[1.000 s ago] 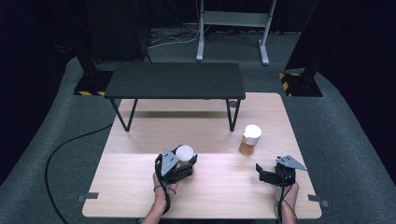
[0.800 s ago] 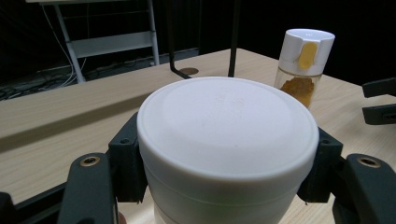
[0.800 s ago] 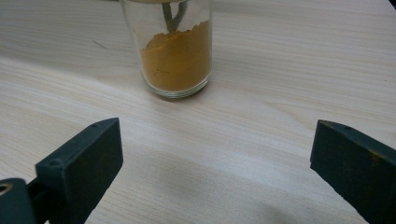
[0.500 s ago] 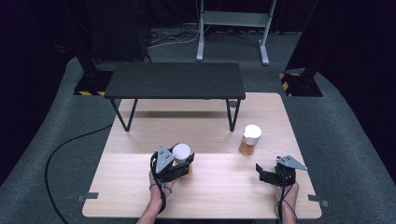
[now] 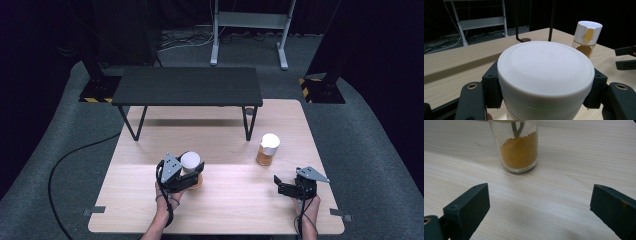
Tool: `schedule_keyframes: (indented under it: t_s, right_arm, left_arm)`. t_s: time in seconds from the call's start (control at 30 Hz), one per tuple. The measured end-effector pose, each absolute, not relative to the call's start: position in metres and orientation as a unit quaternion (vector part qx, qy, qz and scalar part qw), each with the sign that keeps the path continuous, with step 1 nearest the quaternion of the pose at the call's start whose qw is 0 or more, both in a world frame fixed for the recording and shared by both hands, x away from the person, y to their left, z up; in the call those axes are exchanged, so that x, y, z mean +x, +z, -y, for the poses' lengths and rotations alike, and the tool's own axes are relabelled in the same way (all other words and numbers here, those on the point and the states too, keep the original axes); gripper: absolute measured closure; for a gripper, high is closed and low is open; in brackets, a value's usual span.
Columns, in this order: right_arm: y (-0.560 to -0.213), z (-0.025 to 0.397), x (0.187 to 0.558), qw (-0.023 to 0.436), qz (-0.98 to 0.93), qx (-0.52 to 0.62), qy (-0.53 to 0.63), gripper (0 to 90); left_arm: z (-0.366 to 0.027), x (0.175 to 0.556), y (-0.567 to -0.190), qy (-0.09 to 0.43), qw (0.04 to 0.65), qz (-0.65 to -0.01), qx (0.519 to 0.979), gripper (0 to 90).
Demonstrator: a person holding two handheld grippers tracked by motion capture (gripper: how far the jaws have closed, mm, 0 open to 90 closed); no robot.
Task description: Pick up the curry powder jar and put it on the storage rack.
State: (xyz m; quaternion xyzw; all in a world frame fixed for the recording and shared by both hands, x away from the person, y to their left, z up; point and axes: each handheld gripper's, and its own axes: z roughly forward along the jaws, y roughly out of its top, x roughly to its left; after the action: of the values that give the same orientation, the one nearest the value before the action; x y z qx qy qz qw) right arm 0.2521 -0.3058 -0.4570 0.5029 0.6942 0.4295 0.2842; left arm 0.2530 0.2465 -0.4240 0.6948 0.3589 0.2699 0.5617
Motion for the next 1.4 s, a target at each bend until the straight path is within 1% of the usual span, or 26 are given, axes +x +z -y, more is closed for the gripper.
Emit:
schedule_keyframes:
  t_s: [0.33,0.73,1.4]
  right_arm:
    - [-0.456,0.305,0.253,0.284,-0.696,0.503,0.427,1.6]
    - [-0.456,0.304,0.254,0.284,-0.698,0.503,0.424,1.7]
    - [-0.456,0.304,0.253,0.285,-0.696,0.505,0.423,1.7]
  left_arm:
    - [-0.254,0.256,-0.416,0.275,0.559,-0.360,0.695,33.3]
    - [-0.260,0.267,-0.408,0.270,0.557,-0.367,0.694,33.3]
    - [-0.262,0.280,-0.396,0.270,0.545,-0.364,0.706,33.3]
